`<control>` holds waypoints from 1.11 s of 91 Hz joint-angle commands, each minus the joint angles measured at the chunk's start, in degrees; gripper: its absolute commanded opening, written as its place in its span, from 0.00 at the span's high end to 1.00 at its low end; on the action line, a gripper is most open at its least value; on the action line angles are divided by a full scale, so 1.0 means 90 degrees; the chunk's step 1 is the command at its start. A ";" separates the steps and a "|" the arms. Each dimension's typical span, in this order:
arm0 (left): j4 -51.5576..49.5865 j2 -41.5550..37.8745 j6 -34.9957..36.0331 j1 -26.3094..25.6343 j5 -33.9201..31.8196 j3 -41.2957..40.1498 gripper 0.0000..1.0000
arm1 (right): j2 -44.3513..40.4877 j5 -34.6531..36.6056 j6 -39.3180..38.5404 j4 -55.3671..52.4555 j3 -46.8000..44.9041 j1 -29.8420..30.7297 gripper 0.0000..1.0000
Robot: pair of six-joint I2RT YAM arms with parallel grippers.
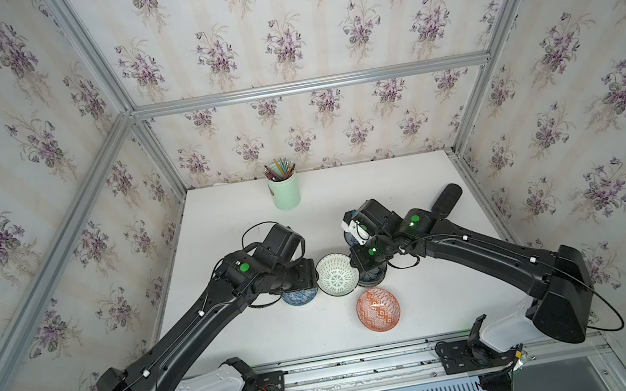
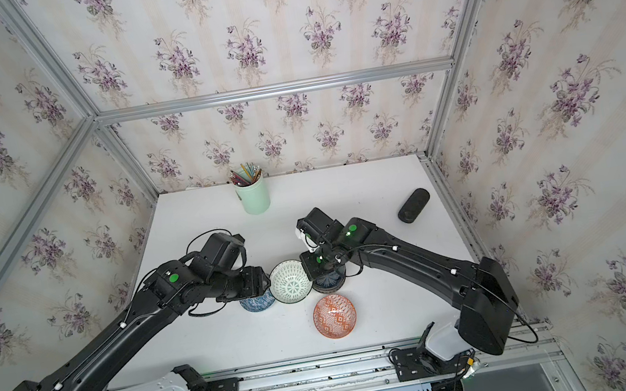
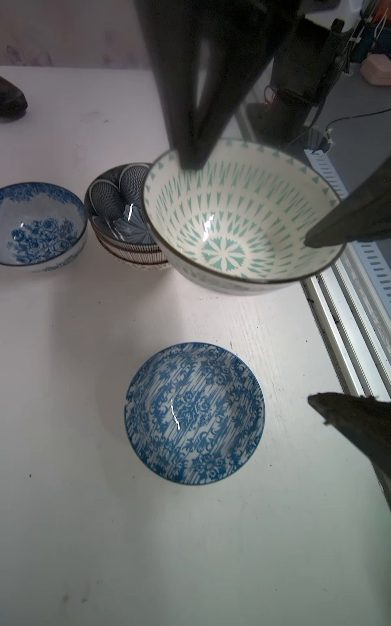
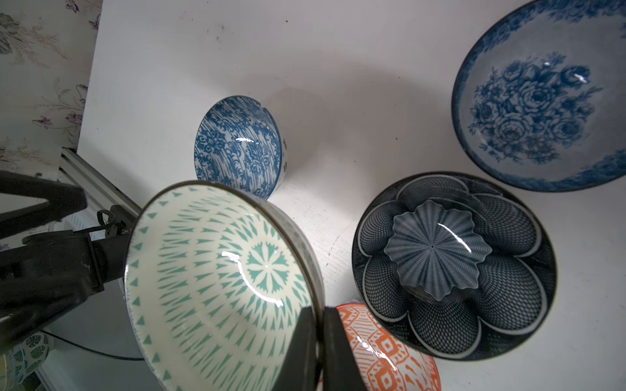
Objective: Stack the bowls
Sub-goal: Place the bowl on the bowl.
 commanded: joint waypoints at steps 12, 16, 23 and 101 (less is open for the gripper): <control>0.0032 -0.0970 -0.0236 0.0518 -0.0330 -0.0783 0.30 | -0.0077 0.0006 -0.0018 0.0187 0.0041 -0.0465 1.00; 0.0027 -0.1094 -0.0238 0.0675 -0.0288 -0.0900 0.29 | -0.0111 0.0043 -0.0033 0.0211 -0.0003 -0.0542 1.00; -0.0014 -0.1223 -0.0223 0.0874 -0.0250 -0.1045 0.28 | -0.0150 0.0026 -0.0072 0.0222 -0.0111 -0.0705 1.00; 0.0232 -0.1261 -0.0163 0.1121 -0.0013 -0.1542 0.29 | -0.0411 -0.0352 -0.0230 0.0816 -0.1254 -0.1760 1.00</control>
